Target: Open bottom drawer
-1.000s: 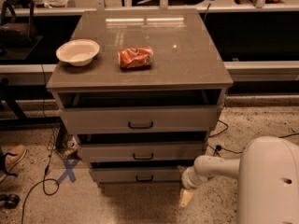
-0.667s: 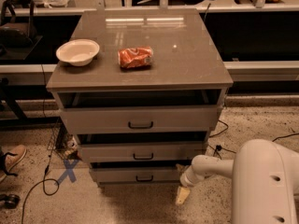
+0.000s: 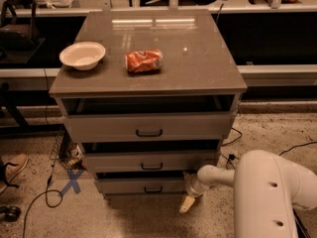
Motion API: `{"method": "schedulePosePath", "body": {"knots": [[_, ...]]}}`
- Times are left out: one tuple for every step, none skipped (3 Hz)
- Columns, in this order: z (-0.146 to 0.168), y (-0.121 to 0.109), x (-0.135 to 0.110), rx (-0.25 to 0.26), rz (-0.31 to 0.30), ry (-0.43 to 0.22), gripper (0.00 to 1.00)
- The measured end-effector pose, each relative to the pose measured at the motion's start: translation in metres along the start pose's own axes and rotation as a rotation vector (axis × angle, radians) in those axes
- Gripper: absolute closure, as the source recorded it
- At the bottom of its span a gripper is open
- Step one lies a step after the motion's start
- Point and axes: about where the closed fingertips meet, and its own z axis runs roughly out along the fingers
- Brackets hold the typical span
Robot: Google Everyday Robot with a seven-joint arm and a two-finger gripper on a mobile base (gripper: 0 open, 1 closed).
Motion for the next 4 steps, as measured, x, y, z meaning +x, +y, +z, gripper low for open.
{"method": "schedulePosePath", "body": {"knots": [[0.022, -0.012, -0.005, 0.01, 0.012, 0.0, 0.0], [0.04, -0.017, -0.007, 0.004, 0.021, -0.007, 0.14], [0.045, -0.011, -0.002, 0.0, 0.035, -0.012, 0.38], [0.043, -0.011, 0.001, 0.008, 0.042, -0.013, 0.61]]}}
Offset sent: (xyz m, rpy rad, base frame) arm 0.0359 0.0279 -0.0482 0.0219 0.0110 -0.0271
